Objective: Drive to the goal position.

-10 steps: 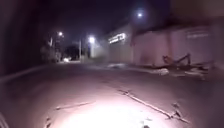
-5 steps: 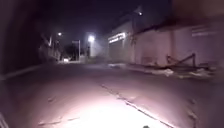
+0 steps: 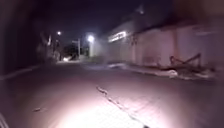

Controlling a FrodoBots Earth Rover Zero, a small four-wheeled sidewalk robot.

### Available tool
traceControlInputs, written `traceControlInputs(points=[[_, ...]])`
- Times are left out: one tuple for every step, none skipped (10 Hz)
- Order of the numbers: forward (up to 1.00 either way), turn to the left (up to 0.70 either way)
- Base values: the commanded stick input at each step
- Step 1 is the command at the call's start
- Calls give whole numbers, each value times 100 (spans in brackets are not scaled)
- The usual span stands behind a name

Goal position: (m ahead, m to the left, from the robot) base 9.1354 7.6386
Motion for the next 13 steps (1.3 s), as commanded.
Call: traceControlInputs(points=[[70,1],[70,1],[70,1],[70,1],[70,1],[70,1],[70,1],[70,1],[70,1],[70,1],[70,1],[70,1],[70,1]])
